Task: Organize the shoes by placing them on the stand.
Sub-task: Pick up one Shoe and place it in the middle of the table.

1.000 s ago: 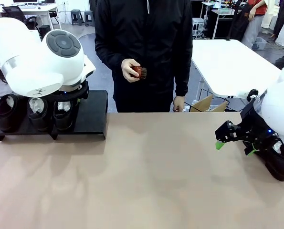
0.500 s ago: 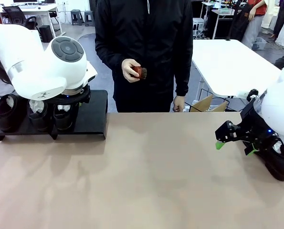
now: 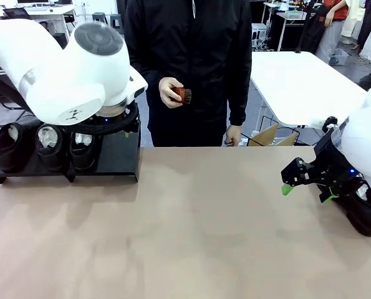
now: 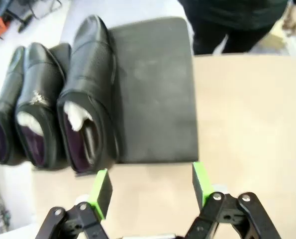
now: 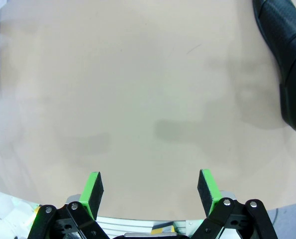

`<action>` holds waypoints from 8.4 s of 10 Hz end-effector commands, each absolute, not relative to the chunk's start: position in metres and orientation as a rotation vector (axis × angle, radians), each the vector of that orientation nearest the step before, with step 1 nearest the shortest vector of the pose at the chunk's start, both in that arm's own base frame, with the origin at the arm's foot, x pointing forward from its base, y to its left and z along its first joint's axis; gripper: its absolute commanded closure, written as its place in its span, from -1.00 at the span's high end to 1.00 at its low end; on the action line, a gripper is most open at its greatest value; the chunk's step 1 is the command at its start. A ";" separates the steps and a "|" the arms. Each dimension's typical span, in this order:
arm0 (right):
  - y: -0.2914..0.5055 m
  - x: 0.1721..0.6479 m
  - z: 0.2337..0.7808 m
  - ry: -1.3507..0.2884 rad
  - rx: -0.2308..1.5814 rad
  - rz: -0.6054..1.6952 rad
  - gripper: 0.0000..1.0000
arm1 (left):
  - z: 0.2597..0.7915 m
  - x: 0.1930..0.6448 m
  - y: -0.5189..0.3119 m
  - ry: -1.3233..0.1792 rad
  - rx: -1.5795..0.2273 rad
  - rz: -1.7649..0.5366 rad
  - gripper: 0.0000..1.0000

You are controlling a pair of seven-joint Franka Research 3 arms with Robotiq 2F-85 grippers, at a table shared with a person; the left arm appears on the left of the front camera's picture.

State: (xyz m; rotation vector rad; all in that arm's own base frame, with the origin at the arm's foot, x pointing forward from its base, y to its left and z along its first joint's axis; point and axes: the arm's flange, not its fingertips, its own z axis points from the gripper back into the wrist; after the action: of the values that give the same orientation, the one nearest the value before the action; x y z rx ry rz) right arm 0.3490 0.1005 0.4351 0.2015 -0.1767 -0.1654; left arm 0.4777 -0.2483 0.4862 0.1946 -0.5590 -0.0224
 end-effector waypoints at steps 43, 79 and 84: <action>-0.056 0.486 0.331 0.059 0.053 -0.011 1.00 | 0.500 0.405 -0.243 -0.116 -0.230 -0.042 0.67; 0.314 0.419 0.415 -0.060 0.217 -0.150 -1.00 | 0.500 0.405 -0.243 -0.116 -0.230 -0.042 0.67; 0.331 0.412 0.365 -0.008 0.184 -0.215 -0.58 | 0.500 0.405 -0.243 -0.116 -0.230 -0.042 0.67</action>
State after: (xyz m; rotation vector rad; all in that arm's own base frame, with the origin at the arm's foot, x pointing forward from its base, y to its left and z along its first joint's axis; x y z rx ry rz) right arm 0.4087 0.3248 0.3592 0.1906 0.0127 -0.1939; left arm 0.4050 -0.2438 0.4967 -0.2498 -0.1156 -0.0556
